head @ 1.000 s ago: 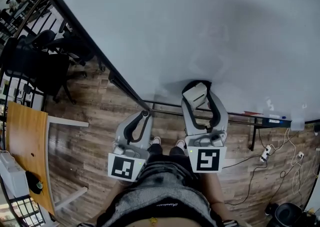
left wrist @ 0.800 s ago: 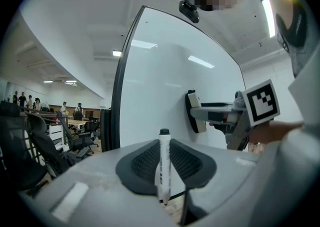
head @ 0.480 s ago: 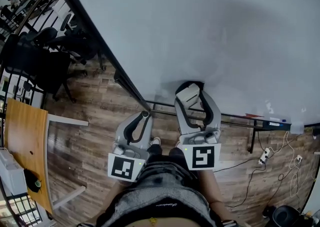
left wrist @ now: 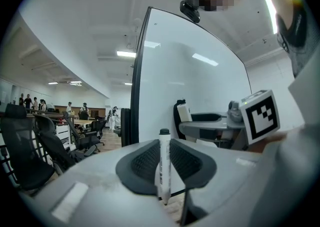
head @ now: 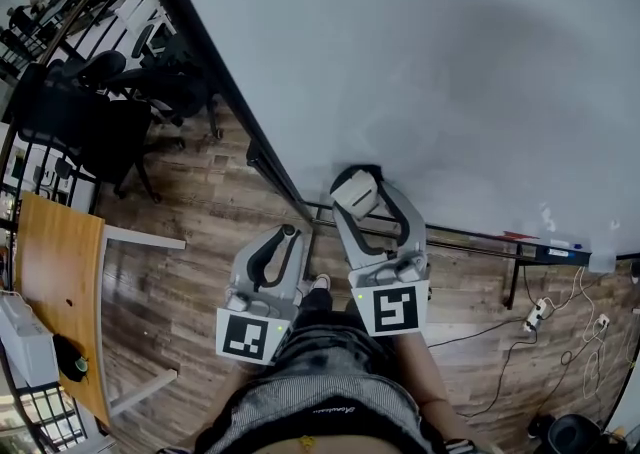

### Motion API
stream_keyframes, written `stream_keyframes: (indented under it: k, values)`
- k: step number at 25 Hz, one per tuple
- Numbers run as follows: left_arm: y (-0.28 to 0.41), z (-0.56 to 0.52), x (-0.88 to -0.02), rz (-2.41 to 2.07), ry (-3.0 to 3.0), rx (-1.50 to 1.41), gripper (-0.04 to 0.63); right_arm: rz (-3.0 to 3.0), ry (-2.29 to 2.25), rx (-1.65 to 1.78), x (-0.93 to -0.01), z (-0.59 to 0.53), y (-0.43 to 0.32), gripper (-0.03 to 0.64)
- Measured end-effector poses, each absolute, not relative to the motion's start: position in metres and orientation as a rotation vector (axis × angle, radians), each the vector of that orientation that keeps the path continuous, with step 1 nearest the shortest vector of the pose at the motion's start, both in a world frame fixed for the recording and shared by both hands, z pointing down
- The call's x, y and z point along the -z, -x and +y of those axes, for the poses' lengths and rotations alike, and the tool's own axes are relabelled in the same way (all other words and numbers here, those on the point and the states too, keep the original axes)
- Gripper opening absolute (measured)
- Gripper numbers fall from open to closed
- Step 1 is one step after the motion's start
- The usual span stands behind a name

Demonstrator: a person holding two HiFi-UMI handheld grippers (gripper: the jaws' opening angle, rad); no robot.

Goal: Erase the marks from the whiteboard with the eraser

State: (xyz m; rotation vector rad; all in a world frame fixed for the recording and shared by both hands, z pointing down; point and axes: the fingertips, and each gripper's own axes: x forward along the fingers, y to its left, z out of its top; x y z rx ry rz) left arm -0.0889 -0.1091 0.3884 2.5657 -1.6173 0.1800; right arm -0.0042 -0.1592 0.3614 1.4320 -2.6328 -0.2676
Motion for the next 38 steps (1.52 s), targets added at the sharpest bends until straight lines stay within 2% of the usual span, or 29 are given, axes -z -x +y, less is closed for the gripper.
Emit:
stream_keyframes:
  k: [19,38]
  values:
    - [0.028,-0.116,-0.381,-1.443,-2.702,-0.158,0.075,-2.397,-1.735,0.307,-0.350,-0.147,-0.118,0.252]
    - [-0.011,-0.105,-0.339,-1.423,-2.858,-0.077,0.074,-2.624,-1.720,0.222,-0.327,-0.109,-0.083,0.250]
